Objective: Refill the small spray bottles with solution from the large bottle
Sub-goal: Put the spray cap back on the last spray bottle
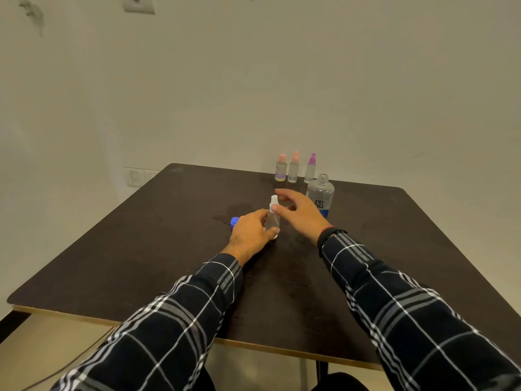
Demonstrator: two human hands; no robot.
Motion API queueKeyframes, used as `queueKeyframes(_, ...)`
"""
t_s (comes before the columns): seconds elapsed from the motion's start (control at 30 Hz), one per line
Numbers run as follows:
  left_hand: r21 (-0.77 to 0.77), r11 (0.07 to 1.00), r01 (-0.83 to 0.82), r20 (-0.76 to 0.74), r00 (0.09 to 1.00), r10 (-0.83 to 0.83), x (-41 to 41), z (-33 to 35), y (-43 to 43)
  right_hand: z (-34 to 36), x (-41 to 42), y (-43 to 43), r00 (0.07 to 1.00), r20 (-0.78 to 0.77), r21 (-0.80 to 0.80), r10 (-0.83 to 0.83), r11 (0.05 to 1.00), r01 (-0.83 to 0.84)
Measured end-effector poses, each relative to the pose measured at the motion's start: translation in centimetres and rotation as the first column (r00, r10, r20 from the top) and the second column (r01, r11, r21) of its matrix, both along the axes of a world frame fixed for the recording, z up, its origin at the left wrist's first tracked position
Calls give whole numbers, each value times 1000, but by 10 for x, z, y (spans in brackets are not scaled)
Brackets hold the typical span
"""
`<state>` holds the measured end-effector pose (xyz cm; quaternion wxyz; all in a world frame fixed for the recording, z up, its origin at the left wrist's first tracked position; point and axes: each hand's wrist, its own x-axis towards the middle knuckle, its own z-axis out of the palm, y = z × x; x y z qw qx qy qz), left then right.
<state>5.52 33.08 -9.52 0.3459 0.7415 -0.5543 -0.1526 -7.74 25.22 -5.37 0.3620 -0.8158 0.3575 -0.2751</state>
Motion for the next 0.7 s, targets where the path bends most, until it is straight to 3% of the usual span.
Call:
queueKeyframes(0.07,17,1000,4,6,1000,-4,0,1,0,1,2,0,999,11,-8,43,999,-43)
queueKeyframes(0.23,21,1000,0,24,1000,0,-1,1,-1,-2,5,-3,999,42,-5,-30,1000,30)
queueKeyframes(0.53,-3,1000,2,-2,1000,-2,-1,0,1,-17,28,17,929,24,-114,-368,923,368)
queueKeyframes(0.6,15,1000,-2,4,1000,2,0,2,1,-15,24,14,940,-30,-108,-339,936,335)
queueKeyframes(0.7,9,1000,-6,-17,1000,6,0,1,0,-7,10,9,986,23,-37,-167,985,168)
